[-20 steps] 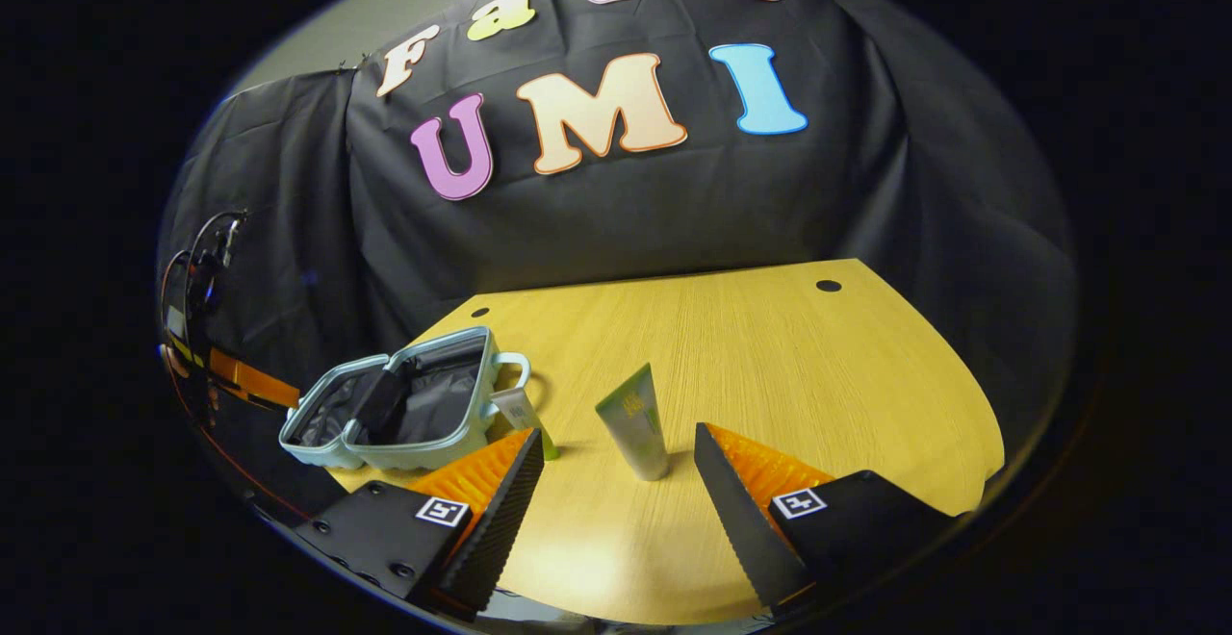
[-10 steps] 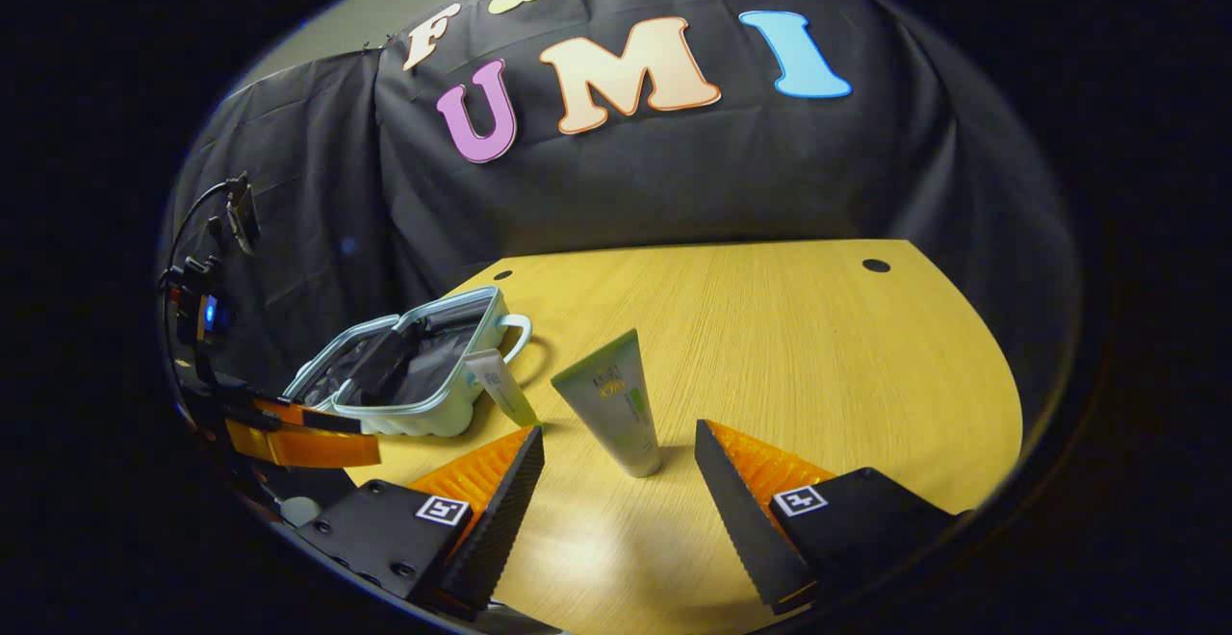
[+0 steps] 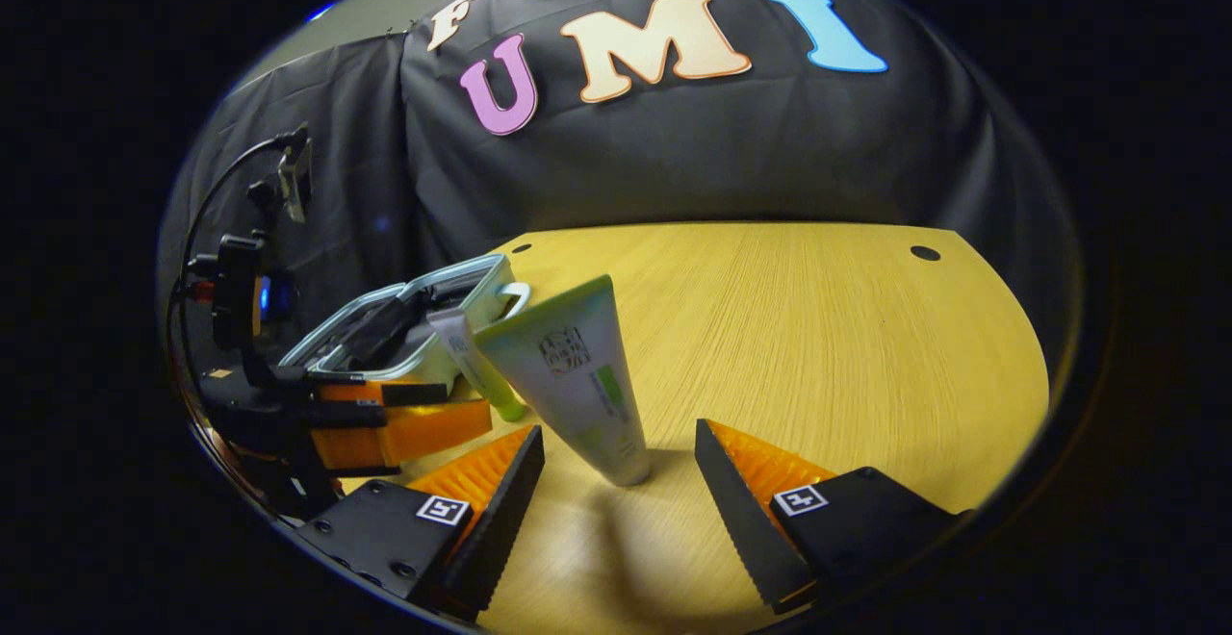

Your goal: First open the suitcase, pack the skin care products into it, and then close the suitcase.

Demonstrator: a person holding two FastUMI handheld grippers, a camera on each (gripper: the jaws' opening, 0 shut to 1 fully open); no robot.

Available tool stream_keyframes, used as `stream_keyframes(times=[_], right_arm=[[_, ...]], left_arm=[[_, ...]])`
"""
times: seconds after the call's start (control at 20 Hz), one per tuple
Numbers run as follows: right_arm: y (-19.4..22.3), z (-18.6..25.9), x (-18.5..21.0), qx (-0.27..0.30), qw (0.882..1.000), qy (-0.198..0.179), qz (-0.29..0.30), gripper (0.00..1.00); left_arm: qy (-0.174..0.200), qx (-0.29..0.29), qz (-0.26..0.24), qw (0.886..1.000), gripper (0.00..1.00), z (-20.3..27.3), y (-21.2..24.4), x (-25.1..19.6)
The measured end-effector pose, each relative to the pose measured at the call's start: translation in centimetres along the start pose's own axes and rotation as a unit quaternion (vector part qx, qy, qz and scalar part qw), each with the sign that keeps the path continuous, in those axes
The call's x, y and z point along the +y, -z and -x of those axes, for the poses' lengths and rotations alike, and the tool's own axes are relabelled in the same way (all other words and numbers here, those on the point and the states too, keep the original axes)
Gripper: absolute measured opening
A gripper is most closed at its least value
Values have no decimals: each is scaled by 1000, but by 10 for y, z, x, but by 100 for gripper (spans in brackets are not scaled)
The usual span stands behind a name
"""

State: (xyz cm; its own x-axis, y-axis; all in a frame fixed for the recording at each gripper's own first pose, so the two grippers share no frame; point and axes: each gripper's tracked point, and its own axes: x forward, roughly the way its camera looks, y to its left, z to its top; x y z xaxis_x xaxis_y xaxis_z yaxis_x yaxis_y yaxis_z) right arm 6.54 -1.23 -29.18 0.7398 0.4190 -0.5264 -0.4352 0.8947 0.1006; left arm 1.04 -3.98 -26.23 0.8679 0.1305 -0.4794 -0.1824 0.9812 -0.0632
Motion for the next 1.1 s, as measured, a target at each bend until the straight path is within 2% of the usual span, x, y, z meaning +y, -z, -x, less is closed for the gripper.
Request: stream_keyframes(times=[0.5, 0.55, 0.6, 0.65, 0.7, 0.75, 0.8, 0.85, 0.9, 0.95, 1.05, 1.1], right_arm=[[11, -31, -2, 4, 1000, -21, 13, 98], [10, -33, -1, 3, 1000, -25, 13, 94], [12, -37, 0, 4, 1000, -27, 13, 98], [13, -39, 0, 8, 999, -28, 13, 98], [10, -39, 3, 5, 999, -32, 10, 98], [6, -41, 3, 0, 999, -33, 9, 98], [5, -44, 3, -1, 999, -34, 10, 94], [5, -47, 4, 0, 999, -35, 12, 96], [6, -49, 7, 4, 999, -38, 14, 87], [6, -51, 9, 6, 999, -40, 17, 90], [6, -52, 10, 4, 999, -36, 30, 75], [7, -52, 8, 7, 999, -36, 39, 62]], left_arm=[[-29, -28, 6, 999, 94, -44, -10, -7], [-34, -30, 5, 999, 85, -47, -11, -5], [-39, -30, 6, 999, 80, -48, -12, -2], [-42, -32, 8, 999, 70, -51, -13, -1], [-43, -35, 12, 998, 65, -53, -16, -1], [-40, -36, 14, 998, 50, -55, -16, -1], [-37, -33, 13, 999, 44, -57, -15, -1], [-37, -30, 11, 999, 34, -58, -14, -1], [-35, -31, 13, 999, 24, -61, -15, -1], [-32, -31, 12, 999, 23, -60, -16, -2], [-23, -25, 11, 999, 19, -59, -13, -8], [-21, -22, 11, 999, 18, -57, -13, -10]])
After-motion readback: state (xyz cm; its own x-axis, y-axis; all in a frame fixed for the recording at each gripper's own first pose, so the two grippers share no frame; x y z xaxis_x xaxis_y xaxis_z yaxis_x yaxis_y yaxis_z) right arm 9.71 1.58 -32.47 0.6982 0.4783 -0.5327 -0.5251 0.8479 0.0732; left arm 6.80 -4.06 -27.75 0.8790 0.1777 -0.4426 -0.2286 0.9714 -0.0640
